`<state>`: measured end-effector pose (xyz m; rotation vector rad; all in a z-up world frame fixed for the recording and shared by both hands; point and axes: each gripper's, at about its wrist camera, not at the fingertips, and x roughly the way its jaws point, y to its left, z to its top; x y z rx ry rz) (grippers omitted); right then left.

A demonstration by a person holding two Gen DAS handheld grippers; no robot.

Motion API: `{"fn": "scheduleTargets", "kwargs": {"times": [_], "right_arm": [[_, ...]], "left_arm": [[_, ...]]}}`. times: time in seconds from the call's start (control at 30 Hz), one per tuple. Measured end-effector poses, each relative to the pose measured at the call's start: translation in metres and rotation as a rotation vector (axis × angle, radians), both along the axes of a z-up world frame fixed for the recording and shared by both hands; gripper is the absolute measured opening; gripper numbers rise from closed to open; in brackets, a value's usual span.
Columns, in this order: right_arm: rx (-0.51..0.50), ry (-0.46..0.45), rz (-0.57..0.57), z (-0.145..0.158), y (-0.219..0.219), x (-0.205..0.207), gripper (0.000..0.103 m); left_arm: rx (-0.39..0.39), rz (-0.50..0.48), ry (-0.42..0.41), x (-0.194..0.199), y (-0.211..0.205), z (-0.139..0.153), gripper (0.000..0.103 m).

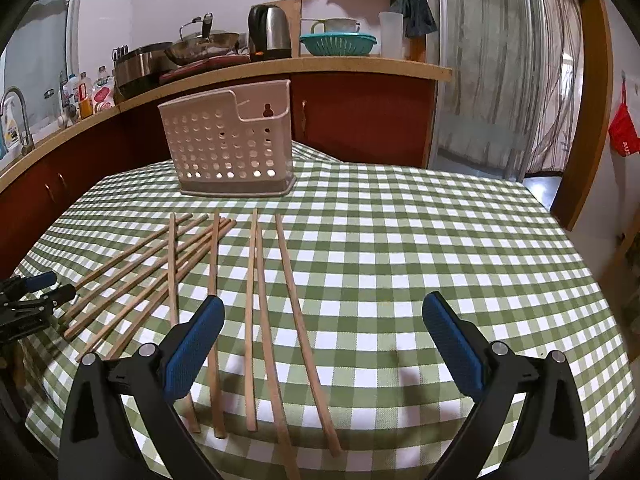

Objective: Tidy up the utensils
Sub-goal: 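Lower the left tool and close it on one wooden chopstick while the right tool grasps another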

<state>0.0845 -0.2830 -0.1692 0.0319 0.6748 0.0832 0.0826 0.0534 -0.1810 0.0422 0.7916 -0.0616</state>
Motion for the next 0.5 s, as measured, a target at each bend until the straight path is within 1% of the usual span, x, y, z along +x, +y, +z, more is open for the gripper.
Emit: {"fn": "scheduleTargets", "kwargs": {"times": [0.03,0.07,0.1,0.13,0.23,0.27,0.5], "right_arm": [[0.005,0.007,-0.001,-0.0012,-0.0011,0.0011,0.097],[0.013,0.014,-0.003,-0.0025,-0.0030,0.0013,0.097],[0.024,0.021,-0.005,-0.0040,-0.0059,0.0017,0.097],[0.028,0.023,-0.005,-0.0046,-0.0066,0.0025,0.097],[0.034,0.027,-0.004,-0.0064,-0.0089,0.0022,0.097],[0.036,0.029,-0.002,-0.0068,-0.0086,0.0018,0.096],[0.041,0.031,0.025,-0.0097,-0.0093,-0.0007,0.096]], "left_arm": [[-0.008,-0.007,0.004,0.0006,-0.0006,-0.0004,0.058],[-0.015,-0.014,0.013,0.0007,-0.0007,-0.0020,0.050],[-0.013,-0.014,0.022,0.0016,-0.0013,-0.0038,0.046],[-0.017,-0.015,0.031,0.0014,-0.0021,-0.0052,0.037],[-0.017,-0.022,0.031,-0.0007,-0.0058,-0.0067,0.029],[-0.012,-0.022,0.032,-0.0004,-0.0069,-0.0063,0.023],[-0.016,-0.043,0.043,-0.0048,-0.0101,-0.0057,0.013]]}}
